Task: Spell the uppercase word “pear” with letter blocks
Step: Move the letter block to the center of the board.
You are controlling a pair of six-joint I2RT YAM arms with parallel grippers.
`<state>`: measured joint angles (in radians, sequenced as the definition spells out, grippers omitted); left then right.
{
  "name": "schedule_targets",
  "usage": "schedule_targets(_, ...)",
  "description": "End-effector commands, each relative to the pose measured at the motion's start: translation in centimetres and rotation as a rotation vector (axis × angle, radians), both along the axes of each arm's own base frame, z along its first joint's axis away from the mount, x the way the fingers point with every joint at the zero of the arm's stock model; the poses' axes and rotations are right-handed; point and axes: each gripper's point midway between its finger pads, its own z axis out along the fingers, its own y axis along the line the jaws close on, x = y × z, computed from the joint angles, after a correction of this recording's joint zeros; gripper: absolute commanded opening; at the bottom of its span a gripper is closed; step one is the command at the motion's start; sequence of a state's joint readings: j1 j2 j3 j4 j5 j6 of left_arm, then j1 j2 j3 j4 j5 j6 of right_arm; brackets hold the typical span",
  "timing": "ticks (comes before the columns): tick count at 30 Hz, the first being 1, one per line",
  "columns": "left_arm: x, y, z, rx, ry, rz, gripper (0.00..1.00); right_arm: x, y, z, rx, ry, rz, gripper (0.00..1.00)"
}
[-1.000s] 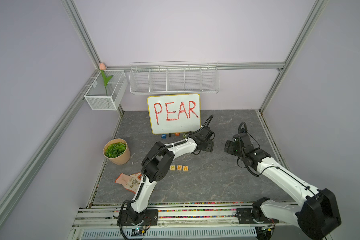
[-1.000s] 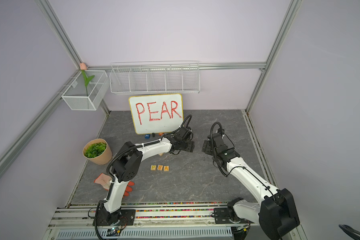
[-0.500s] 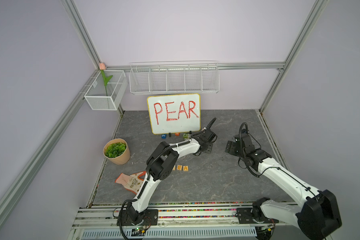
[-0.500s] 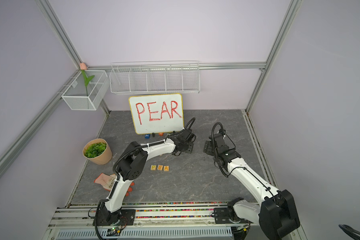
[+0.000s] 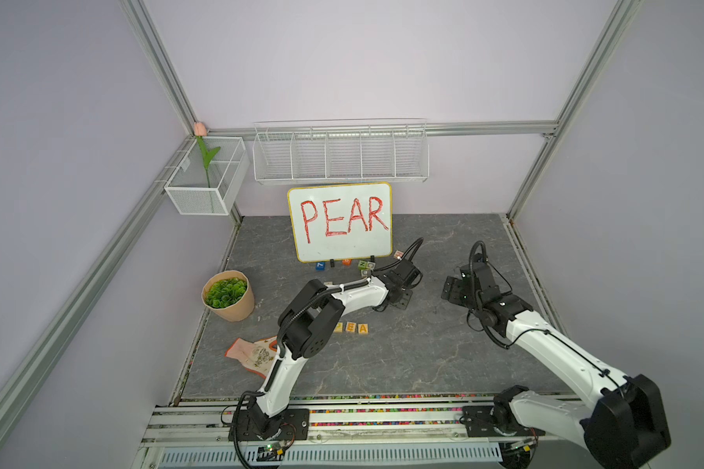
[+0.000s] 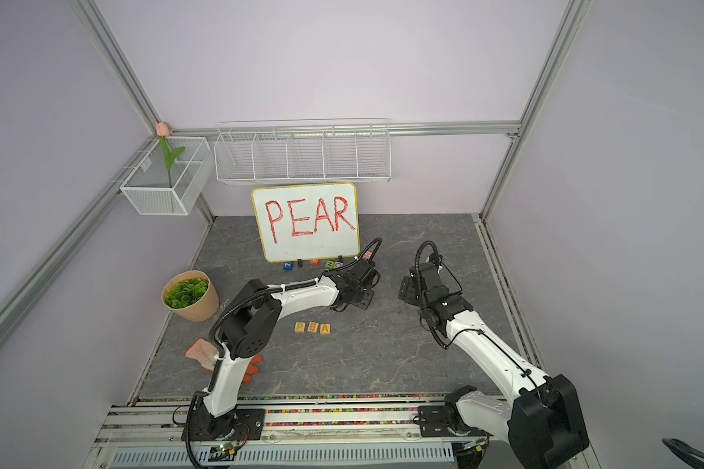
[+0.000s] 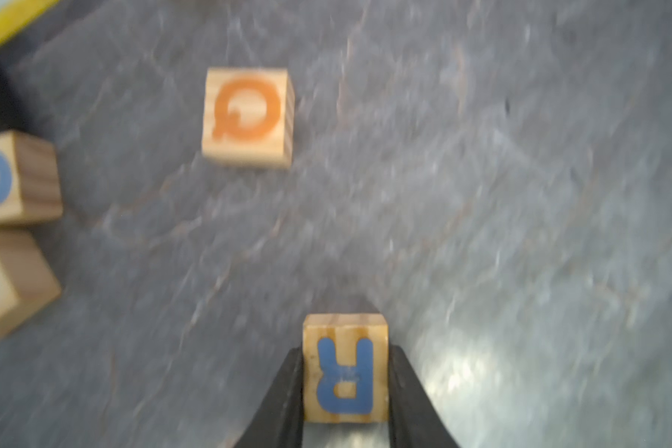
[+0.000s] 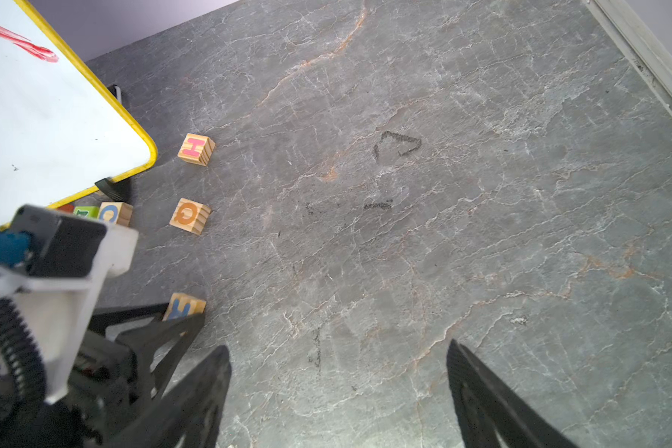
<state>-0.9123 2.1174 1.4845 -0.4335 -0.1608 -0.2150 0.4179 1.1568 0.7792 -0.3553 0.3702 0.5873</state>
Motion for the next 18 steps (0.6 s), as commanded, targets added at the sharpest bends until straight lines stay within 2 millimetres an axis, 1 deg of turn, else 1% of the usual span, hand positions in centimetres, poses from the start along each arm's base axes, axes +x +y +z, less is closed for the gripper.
schedule_targets(1, -2.7, 0.7, 1.3, -0.01, 0.033, -0.119, 0.3, -0.5, -0.8, -0.1, 0.006, -0.008, -0.038, 0.89)
schedule_targets(4, -5.1, 2.0, 1.1, -0.008, 0.087, -0.185, 0.3, -0.8, -1.0, -0.1, 0.014, -0.014, -0.049, 0.89)
schedule_targets(6, -6.3, 2.8, 0.6, 0.003, 0.113, -0.219, 0.3, -0.9, -1.0, -0.2, 0.018, -0.017, -0.053, 0.89)
schedule_targets(9, -7.4, 3.8, -0.2, 0.034, 0.144, -0.248, 0.3, -1.0, -1.1, -0.3, 0.018, -0.015, -0.057, 0.89)
schedule_targets(14, -7.7, 4.6, -1.0, 0.061, 0.144, -0.257, 0.31, -1.2, -1.2, -0.4, 0.023, -0.018, -0.06, 0.89)
schedule_targets(18, -7.5, 4.9, -1.1, 0.078, 0.127, -0.252, 0.37, -1.5, -1.4, -0.3, 0.023, -0.024, -0.066, 0.89)
